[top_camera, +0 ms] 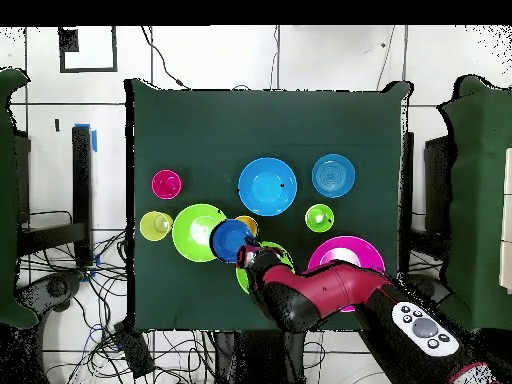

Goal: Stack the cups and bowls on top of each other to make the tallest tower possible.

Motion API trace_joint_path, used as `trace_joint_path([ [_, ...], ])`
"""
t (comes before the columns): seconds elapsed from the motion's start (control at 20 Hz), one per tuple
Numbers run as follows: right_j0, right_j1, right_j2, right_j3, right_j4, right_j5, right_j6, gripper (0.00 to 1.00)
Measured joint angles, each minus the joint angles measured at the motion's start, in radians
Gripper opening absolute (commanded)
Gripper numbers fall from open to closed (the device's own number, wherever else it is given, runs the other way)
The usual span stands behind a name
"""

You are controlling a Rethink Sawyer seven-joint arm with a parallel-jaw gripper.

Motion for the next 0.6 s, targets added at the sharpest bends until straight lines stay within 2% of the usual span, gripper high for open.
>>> trace_joint_path([
  [0.6, -0.039, -0.001, 0.022, 0.000, 0.017, 0.000, 0.000, 0.00],
])
